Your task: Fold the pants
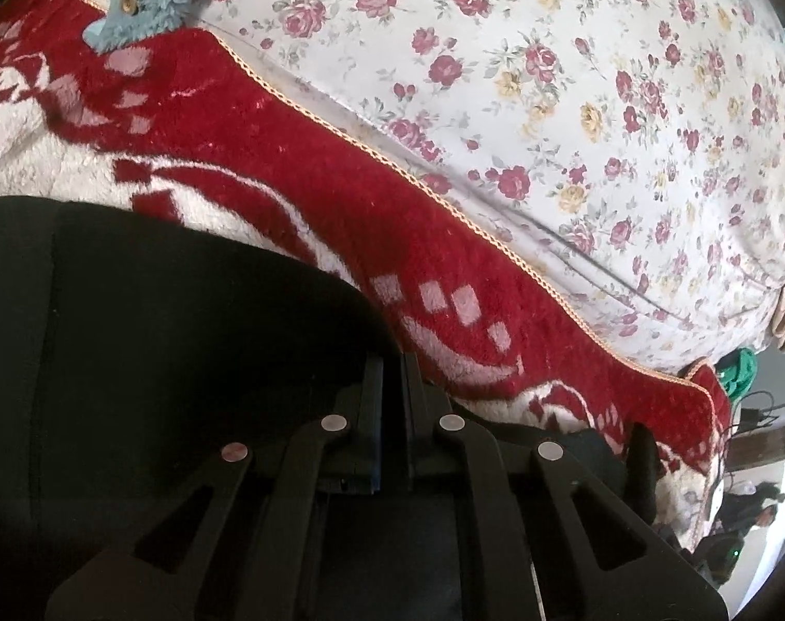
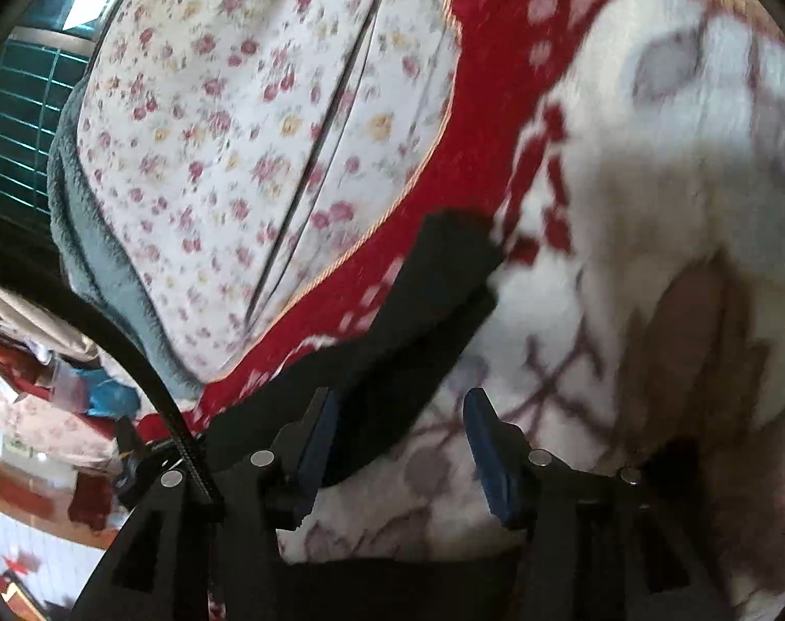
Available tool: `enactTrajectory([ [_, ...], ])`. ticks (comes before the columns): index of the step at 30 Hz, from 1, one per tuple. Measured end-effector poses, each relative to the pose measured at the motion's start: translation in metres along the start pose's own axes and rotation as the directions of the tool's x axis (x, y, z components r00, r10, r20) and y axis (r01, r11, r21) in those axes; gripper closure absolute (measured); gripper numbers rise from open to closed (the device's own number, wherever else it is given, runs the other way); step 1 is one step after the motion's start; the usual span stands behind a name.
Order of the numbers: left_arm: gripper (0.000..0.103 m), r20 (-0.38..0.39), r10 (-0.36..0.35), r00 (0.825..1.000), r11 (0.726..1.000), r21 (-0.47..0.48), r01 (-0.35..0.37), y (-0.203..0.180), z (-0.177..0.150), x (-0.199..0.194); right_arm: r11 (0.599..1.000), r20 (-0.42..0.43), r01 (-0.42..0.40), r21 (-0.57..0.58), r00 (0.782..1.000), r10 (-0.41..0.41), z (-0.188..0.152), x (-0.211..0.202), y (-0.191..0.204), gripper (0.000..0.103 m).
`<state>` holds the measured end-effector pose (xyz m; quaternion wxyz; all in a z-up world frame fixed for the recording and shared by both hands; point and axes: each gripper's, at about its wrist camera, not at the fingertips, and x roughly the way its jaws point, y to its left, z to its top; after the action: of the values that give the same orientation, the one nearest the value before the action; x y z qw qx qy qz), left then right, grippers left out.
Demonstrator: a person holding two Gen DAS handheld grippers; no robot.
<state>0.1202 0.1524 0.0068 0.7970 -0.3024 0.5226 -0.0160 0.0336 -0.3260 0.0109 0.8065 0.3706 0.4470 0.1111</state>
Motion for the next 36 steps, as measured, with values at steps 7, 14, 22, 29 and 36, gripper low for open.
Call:
enactTrajectory([
  [7, 0.095, -0.047, -0.094, 0.994, 0.99, -0.106, 0.088, 0.014, 0.008, -0.001, 0.996, -0.049, 0.082, -0.032, 0.995, -0.083, 0.018, 0.027, 0.014, 0.048],
  [14, 0.067, -0.041, -0.074, 0.996, 0.991, -0.117, 0.069, 0.01, 0.011, -0.004, 0.997, -0.036, 0.071, -0.04, 0.997, -0.072, 0.018, 0.041, 0.022, 0.048],
  [22, 0.083, -0.025, 0.043, 0.999, 0.998, -0.051, -0.045, -0.008, 0.014, 0.009, 0.998, -0.059, 0.051, -0.041, 0.997, -0.054, 0.031, 0.058, 0.011, 0.068],
  [29, 0.099, 0.039, 0.05, 0.998, 0.998, 0.046, -0.052, -0.018, 0.005, -0.008, 0.998, 0.032, -0.039, -0.042, 0.999, 0.04, 0.03, 0.029, 0.011, 0.096],
  [36, 0.099, 0.152, -0.064, 0.986, 0.987, 0.156, 0.04, -0.036, -0.013, -0.087, 0.99, 0.123, -0.138, -0.026, 0.983, 0.14, 0.028, -0.034, 0.021, 0.097],
])
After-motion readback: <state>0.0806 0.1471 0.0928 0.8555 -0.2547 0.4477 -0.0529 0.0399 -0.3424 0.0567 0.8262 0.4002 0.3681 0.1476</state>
